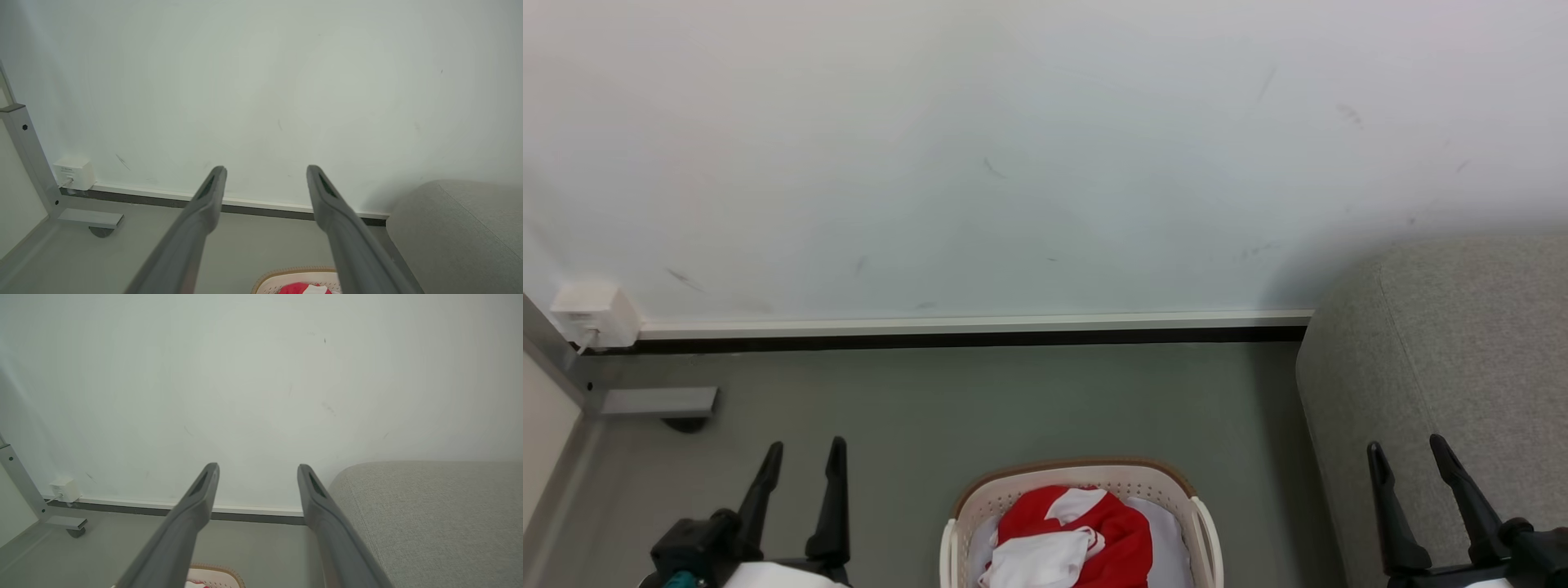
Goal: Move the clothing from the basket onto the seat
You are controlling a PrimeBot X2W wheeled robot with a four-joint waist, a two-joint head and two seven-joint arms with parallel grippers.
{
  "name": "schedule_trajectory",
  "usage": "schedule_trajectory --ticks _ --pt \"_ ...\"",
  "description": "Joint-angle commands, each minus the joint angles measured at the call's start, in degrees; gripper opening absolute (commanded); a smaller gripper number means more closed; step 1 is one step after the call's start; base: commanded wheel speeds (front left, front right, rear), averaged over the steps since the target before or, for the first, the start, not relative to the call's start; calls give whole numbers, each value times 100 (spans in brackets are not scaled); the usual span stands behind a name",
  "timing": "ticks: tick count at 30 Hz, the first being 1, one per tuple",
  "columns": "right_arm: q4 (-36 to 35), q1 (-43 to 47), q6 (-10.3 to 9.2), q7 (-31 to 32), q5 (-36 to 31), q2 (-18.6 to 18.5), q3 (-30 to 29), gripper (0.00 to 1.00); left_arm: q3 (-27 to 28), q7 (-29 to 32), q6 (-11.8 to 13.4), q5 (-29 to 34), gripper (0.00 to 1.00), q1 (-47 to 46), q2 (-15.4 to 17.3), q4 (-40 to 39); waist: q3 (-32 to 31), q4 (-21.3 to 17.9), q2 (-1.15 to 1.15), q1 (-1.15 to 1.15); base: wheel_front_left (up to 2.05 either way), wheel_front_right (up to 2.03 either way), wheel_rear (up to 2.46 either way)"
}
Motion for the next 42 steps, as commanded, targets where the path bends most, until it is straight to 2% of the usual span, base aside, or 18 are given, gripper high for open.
schedule_trajectory --ticks 1,21,42 --pt "-18 47 -10 -51 -71 12 -9 100 42 -63 -22 121 100 58 68 -19 -1 -2 0 0 0 0 0" --pt "26 71 -12 -259 -667 53 51 100 162 -252 -31 870 100 125 75 115 16 -34 0 0 0 0 0" --pt "54 -43 -12 -247 -325 128 29 100 -42 -246 -32 602 100 -34 63 244 145 -185 0 0 0 0 0"
